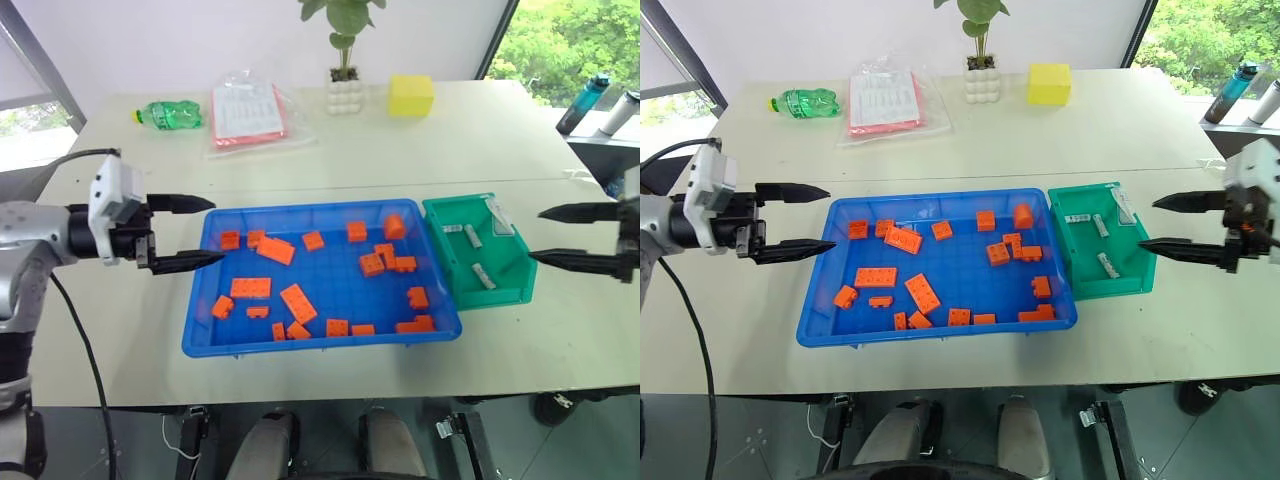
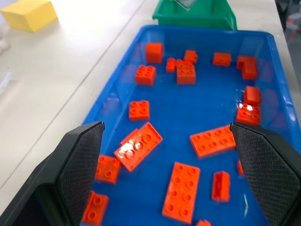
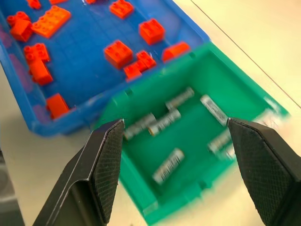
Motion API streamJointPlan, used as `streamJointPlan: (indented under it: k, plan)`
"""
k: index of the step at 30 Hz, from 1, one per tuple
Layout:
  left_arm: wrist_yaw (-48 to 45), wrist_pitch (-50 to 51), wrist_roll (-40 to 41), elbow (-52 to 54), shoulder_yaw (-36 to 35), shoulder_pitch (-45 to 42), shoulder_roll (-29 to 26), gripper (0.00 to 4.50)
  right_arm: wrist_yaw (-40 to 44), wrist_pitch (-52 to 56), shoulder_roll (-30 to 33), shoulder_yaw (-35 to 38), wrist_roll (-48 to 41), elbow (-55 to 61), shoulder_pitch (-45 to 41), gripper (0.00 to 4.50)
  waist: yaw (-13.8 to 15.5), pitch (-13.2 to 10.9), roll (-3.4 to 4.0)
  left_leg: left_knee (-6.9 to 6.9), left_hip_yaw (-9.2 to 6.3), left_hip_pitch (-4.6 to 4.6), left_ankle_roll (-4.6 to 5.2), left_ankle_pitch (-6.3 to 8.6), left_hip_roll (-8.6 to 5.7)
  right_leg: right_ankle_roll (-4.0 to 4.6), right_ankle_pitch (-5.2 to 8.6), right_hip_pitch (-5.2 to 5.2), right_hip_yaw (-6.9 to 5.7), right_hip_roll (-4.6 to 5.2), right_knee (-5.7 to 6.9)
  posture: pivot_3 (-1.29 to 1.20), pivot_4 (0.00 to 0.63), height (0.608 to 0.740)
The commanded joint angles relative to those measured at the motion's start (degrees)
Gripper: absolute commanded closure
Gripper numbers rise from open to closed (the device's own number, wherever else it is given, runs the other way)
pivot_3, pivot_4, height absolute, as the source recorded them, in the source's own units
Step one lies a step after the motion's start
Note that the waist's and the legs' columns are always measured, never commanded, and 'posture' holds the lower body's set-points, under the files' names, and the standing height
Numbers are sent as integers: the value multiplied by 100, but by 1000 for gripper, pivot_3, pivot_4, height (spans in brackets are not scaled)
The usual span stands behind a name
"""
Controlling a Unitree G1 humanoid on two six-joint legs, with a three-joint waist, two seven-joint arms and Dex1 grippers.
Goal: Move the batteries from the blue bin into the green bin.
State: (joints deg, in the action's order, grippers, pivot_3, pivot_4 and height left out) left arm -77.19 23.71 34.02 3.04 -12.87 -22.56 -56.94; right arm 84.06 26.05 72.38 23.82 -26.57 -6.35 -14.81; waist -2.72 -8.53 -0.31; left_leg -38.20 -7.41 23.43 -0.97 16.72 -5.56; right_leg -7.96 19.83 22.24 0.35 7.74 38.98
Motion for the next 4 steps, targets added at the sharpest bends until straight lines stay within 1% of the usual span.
streamJointPlan:
  k: [1, 4]
  plan:
    - [18, 62, 121, 72, -516, 120, -257, 0, 227, -240, 134, 206, -55, -464, -96, 926, 6, 0, 0, 1, 0, 0, 0, 0, 2, 0, 0, 2, 0, -1, 0, 0, 150, 726]
    - [47, 69, 138, 125, -626, 237, -295, 0, 214, -317, 54, 118, -63, -546, -68, 926, 14, -1, 5, 2, 8, 0, 0, 0, 1, 0, 0, 3, 3, 2, 0, 0, 150, 726]
